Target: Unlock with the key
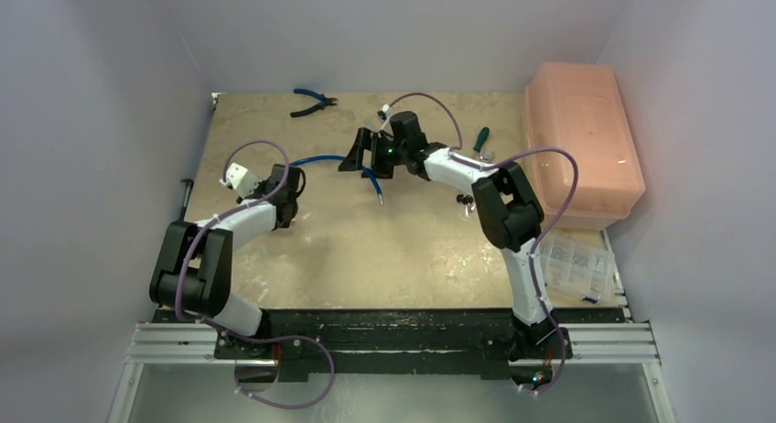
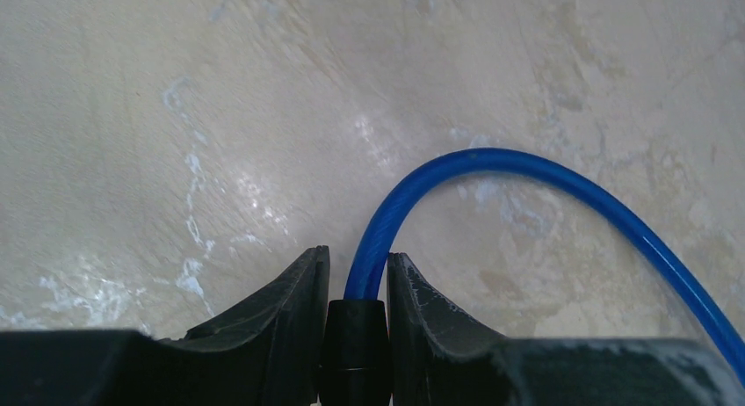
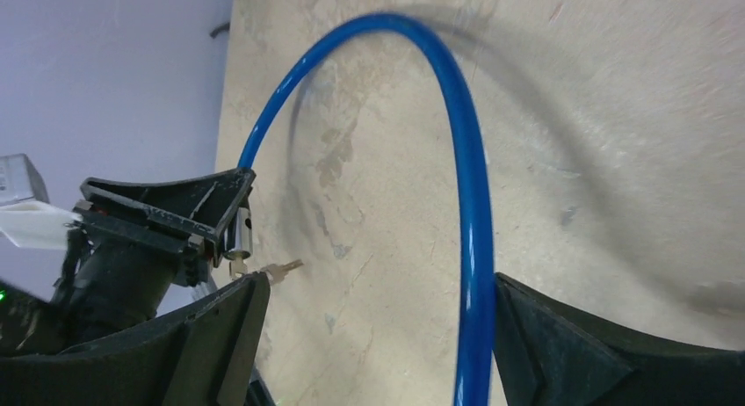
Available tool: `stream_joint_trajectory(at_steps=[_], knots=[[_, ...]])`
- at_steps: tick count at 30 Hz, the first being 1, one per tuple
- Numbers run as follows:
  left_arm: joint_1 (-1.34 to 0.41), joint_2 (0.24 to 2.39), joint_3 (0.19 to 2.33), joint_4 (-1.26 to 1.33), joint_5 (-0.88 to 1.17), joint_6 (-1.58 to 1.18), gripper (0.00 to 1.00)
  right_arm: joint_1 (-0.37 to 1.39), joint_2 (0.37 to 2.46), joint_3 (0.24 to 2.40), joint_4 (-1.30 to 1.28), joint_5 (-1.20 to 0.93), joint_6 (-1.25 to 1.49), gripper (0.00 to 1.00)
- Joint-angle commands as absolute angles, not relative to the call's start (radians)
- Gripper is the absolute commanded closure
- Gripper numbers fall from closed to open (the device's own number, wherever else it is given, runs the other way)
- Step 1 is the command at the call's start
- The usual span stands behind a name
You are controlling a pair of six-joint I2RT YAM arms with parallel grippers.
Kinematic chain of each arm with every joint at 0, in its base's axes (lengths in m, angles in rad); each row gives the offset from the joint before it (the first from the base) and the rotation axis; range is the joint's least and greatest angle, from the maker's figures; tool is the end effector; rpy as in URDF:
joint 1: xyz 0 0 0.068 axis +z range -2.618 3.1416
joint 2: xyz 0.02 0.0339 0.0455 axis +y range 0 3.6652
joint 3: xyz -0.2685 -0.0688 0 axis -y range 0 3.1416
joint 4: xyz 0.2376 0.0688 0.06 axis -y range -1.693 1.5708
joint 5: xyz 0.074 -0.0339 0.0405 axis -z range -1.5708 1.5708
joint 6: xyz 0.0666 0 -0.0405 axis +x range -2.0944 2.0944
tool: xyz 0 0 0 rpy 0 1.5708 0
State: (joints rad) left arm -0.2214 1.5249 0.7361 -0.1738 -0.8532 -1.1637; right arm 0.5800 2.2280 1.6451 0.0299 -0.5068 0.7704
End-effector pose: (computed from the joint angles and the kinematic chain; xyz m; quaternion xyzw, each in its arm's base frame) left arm 0.2891 -0.0136 0.1587 -0.5047 0.7177 0.1298 0.4619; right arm 0.4239 0.3164 0.1759 -0.0412 0.8532 0.4657 0.2313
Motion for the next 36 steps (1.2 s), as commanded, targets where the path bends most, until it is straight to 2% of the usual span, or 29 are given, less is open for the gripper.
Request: stream_joint_trajectory(at_steps=[1,17,18,19,21,22,23,24,28,36], knots=[[-0.166,1.527,0.780,-0.219,-0.951,-1.207,1.00,0.529,2.107,1.599,0.002,-0.451,0.677,0.01],[-0.082,1.497,0.769,-0.246,-0.959,-1.226,1.00,0.505,1.913,1.522,-0.212,-0.227,0.456,0.01],[-0.080,1.501,0.773,-0.264,-0.957,-1.237,0.95,0.505,1.893,1.506,-0.216,-0.212,0.451,0.01],[-0.080,1.507,0.781,-0.296,-0.958,-1.259,0.85,0.505,1.874,1.488,-0.215,-0.197,0.449,0.01],[-0.078,1.523,0.804,-0.379,-0.960,-1.314,0.57,0.505,1.835,1.451,-0.211,-0.173,0.445,0.01],[-0.078,1.536,0.814,-0.423,-0.961,-1.339,0.46,0.505,1.818,1.430,-0.209,-0.164,0.445,0.01],[-0.078,1.542,0.825,-0.451,-0.958,-1.352,0.29,0.504,1.796,1.415,-0.206,-0.151,0.445,0.01],[-0.078,1.544,0.826,-0.467,-0.956,-1.358,0.21,0.505,1.780,1.401,-0.204,-0.141,0.446,0.01],[-0.076,1.522,0.800,-0.480,-0.944,-1.359,0.10,0.505,1.727,1.354,-0.206,-0.101,0.446,0.01],[-0.075,1.456,0.822,-0.533,-0.903,-1.275,0.07,0.505,1.657,1.336,-0.247,-0.021,0.439,0.01]])
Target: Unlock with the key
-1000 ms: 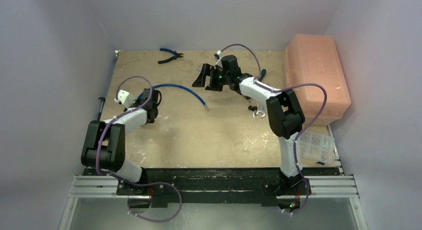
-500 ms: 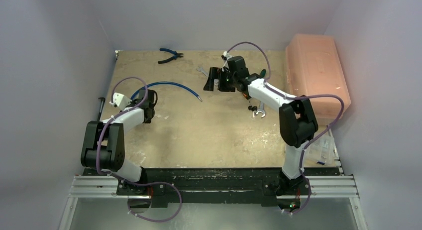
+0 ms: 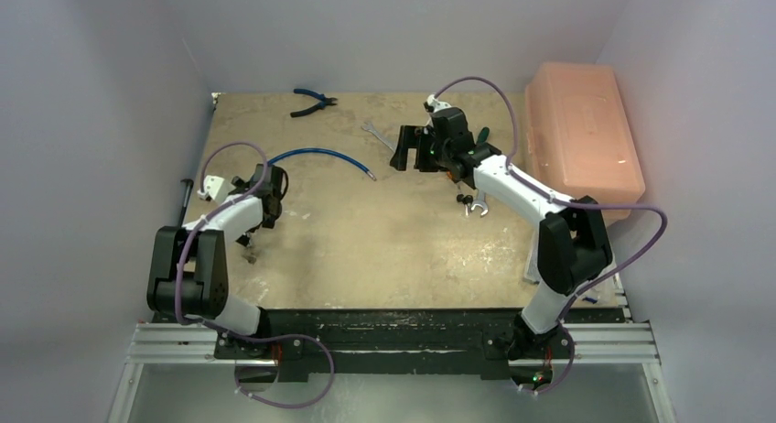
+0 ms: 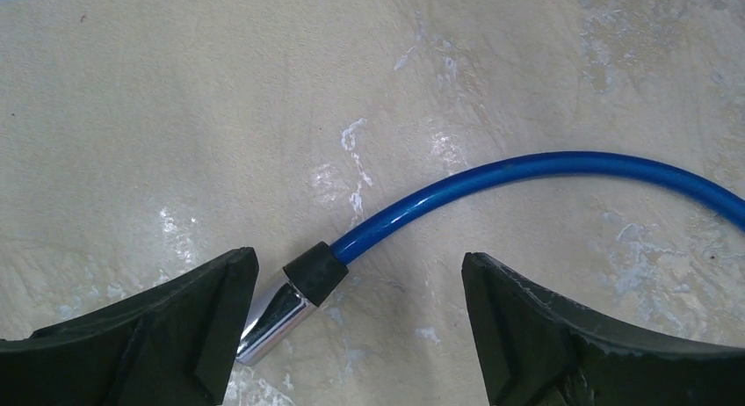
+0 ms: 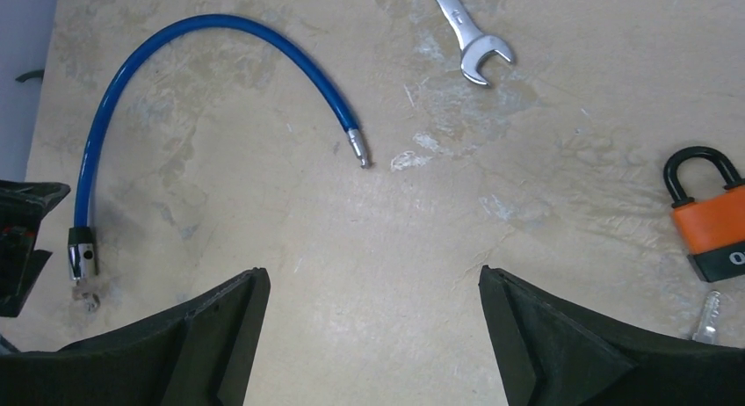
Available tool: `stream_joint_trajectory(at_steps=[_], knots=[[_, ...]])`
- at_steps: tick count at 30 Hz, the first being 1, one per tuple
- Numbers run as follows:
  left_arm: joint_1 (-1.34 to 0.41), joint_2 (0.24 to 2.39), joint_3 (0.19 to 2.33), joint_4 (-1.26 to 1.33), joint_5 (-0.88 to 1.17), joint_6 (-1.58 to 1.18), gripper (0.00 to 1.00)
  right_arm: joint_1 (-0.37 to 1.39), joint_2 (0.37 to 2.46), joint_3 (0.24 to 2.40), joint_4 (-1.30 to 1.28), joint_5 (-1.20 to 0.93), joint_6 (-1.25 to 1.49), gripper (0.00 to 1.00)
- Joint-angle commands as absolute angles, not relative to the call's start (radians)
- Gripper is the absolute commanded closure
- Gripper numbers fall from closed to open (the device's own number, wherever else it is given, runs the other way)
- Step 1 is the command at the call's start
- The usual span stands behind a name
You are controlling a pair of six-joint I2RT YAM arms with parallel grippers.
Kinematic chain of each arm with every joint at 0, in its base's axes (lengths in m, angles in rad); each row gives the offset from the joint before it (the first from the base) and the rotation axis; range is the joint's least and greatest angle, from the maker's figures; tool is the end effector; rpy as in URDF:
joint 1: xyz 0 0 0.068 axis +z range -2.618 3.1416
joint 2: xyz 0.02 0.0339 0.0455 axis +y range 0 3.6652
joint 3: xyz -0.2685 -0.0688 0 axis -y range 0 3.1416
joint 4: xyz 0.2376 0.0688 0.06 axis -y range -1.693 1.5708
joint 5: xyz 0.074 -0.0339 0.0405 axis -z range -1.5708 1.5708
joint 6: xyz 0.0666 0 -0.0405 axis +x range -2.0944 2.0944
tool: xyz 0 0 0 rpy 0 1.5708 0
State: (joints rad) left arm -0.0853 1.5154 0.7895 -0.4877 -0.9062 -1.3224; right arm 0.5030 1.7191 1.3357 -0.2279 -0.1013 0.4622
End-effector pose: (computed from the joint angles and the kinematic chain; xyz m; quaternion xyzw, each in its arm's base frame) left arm 0.2664 0.0298 0.1609 -0.5764 0.6758 0.2250 0.4006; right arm 0.3624 0.2071 0.2653 -0.0414 0.8853 0.2537 0.3875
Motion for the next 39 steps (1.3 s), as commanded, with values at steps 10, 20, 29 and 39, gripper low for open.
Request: stream_joint_trajectory(at_steps=[10,20,29,39], knots=[[-0.075,1.253,0.778,-0.363,-0.531,-0.882,0.04,0.505,1.604,1.275,-0.311,0.239,0.486,0.02],[-0.075,1.093,0.844,-0.478,0.026,-0.499,0.05,0.456,1.652,1.284,-0.301,0.195,0.087,0.01],[-0.098,0.927,0.761,-0.421,0.219,-0.426,0.05,0.400,1.874,1.468,-0.438,0.124,-0.158,0.01],[-0.101,0.945,0.769,-0.425,0.226,-0.417,0.09,0.316,1.984,1.543,-0.455,0.096,-0.213,0.04]])
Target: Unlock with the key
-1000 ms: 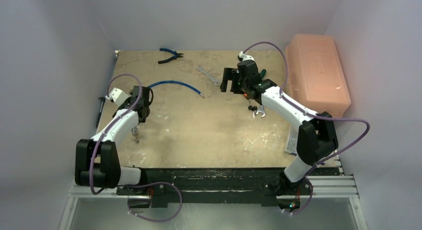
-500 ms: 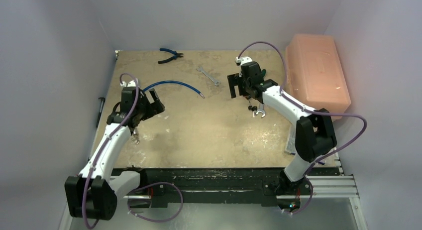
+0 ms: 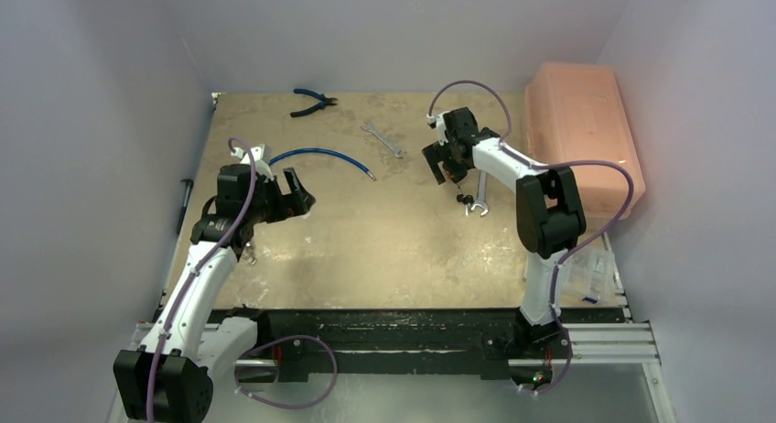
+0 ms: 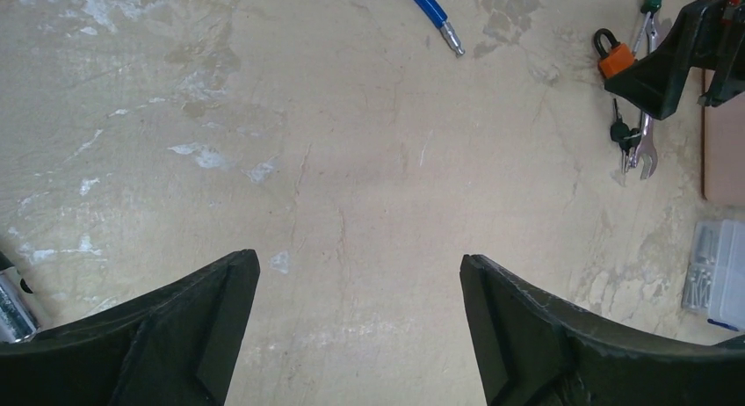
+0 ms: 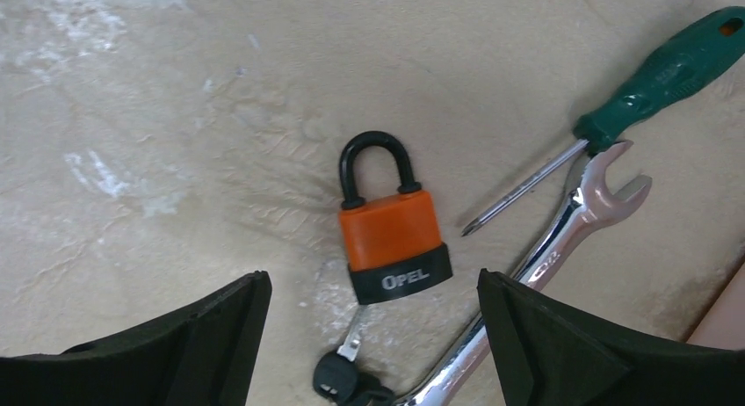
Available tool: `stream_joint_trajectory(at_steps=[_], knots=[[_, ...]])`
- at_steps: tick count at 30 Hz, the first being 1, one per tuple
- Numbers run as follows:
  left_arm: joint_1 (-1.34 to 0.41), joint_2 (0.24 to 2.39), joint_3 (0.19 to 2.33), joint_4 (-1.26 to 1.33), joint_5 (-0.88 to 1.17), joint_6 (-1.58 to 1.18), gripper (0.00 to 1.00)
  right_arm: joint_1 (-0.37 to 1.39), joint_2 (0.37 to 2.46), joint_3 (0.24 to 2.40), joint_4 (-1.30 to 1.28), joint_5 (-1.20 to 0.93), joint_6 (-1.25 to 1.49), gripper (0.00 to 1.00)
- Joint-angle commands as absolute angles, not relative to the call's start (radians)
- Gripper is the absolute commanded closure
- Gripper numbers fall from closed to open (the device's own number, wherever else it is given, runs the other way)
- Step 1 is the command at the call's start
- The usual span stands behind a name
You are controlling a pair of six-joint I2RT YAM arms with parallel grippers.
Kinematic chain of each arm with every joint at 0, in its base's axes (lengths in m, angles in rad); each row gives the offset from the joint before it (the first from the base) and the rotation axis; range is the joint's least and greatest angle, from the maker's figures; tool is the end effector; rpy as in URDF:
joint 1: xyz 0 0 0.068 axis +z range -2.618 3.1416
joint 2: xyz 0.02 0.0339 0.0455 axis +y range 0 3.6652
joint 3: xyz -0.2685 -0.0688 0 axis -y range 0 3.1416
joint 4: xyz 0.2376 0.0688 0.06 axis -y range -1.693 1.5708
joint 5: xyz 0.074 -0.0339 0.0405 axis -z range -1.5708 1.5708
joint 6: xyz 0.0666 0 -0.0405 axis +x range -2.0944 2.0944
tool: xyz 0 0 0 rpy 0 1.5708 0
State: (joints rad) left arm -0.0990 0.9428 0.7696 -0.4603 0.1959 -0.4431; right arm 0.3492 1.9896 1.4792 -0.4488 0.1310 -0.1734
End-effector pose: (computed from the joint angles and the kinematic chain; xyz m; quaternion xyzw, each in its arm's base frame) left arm 0.2166 -0.0345 0.2665 -0.1085 0.8824 -0.2044 0.4097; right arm 0.4223 0.1445 0.1804 -0.2268 0.9244 -0.0358 0.3047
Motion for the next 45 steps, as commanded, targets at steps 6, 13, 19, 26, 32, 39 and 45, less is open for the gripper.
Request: stream_joint_trajectory(at_steps=[6,13,19,26,32,39,45], knots=[[-0.102,0.956,0.769,-0.425,0.229,-0.416,0.11,0.288,2.046,1.602,-0.484,0.065,-0.223,0.14],[-0.102,0.955,0.768,-0.425,0.227,-0.416,0.12,0.273,2.087,1.613,-0.497,0.022,-0.223,0.22],[-0.102,0.955,0.768,-0.425,0.224,-0.416,0.12,0.273,2.109,1.632,-0.518,0.002,-0.220,0.26],[-0.102,0.953,0.769,-0.426,0.221,-0.417,0.13,0.273,2.115,1.628,-0.522,-0.025,-0.215,0.39],[-0.101,0.952,0.769,-0.429,0.214,-0.416,0.13,0.273,2.134,1.640,-0.536,-0.006,-0.214,0.44],[-0.103,0.950,0.770,-0.431,0.209,-0.417,0.13,0.273,2.150,1.645,-0.550,0.019,-0.202,0.26],[-0.103,0.947,0.770,-0.432,0.205,-0.416,0.13,0.273,2.147,1.643,-0.542,0.011,-0.192,0.34]])
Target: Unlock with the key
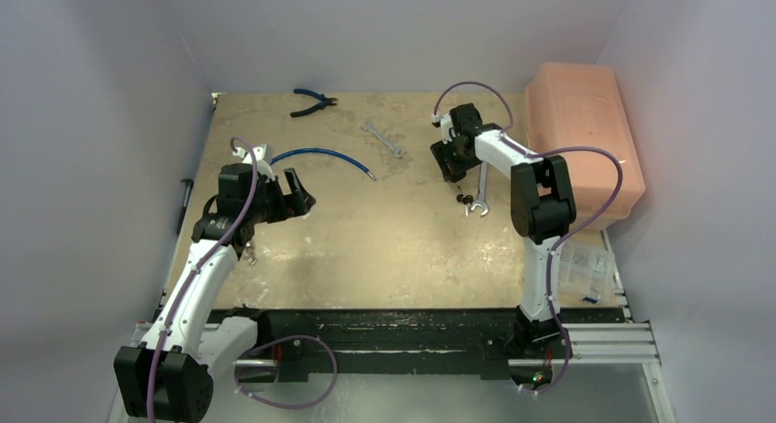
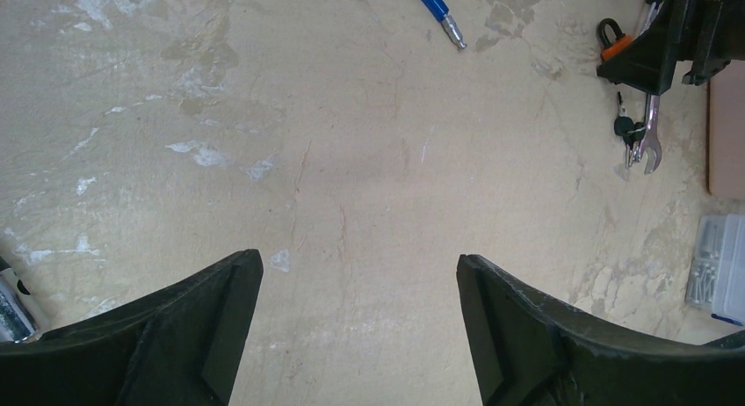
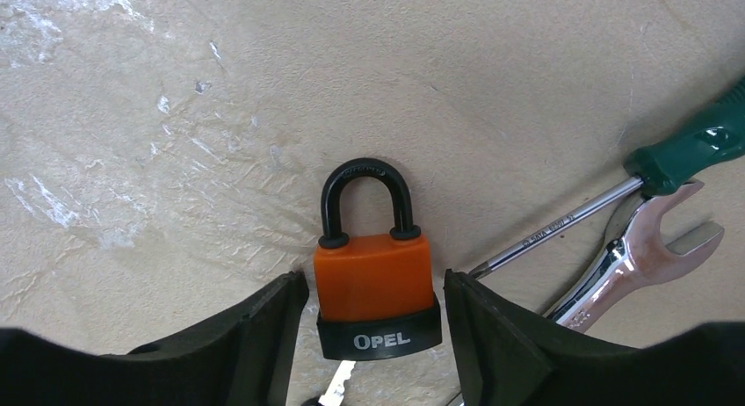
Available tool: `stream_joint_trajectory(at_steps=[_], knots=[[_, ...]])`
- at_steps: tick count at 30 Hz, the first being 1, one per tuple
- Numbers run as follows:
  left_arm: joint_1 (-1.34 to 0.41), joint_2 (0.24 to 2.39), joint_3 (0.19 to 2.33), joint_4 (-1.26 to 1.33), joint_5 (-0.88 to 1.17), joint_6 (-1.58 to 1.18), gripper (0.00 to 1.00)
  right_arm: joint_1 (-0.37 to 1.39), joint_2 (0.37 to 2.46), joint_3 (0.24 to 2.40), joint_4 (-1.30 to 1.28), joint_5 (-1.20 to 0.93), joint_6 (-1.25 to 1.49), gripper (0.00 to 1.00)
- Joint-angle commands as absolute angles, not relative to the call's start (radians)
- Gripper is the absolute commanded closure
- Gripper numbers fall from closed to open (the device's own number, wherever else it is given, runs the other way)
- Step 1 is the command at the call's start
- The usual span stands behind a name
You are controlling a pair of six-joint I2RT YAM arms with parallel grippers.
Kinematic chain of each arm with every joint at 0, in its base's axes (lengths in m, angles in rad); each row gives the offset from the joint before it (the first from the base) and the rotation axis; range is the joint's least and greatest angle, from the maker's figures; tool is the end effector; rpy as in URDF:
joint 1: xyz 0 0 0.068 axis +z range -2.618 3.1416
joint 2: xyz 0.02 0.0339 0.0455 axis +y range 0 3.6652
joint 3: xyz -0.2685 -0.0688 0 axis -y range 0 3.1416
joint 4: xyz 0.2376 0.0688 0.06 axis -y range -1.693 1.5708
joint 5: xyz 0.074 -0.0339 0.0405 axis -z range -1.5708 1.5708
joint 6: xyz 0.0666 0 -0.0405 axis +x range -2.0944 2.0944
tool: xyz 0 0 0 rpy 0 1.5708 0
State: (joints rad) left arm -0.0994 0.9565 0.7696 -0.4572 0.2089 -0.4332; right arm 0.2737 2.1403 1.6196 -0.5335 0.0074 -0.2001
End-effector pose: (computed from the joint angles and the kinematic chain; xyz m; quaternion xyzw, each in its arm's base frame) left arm 0.2187 -0.0357 0.2642 -0.1018 0.8851 -0.2070 0.4043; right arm 0.4528 0.1266 0.1512 -0.2260 0.9400 0.0058 0.2554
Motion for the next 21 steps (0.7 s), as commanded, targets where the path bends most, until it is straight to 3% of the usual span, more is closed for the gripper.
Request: stream_joint_trajectory(at_steps=[1,5,13,21], knots=[[-0.103,0.947,0.771,-0.432,0.204,-0.417,0.13,0.273,2.147,1.644,-0.544,0.012,-0.193,0.36],[-0.102,0.942,0.770,-0.433,0.201,-0.417,0.14,0.274,2.163,1.651,-0.563,0.021,-0.188,0.50],[-0.102,0.944,0.770,-0.431,0.206,-0.417,0.14,0.302,2.105,1.715,-0.550,0.002,0.030,0.96],[-0.103,0.936,0.769,-0.429,0.207,-0.419,0.14,0.316,1.943,1.632,-0.553,-0.029,0.470,0.99]])
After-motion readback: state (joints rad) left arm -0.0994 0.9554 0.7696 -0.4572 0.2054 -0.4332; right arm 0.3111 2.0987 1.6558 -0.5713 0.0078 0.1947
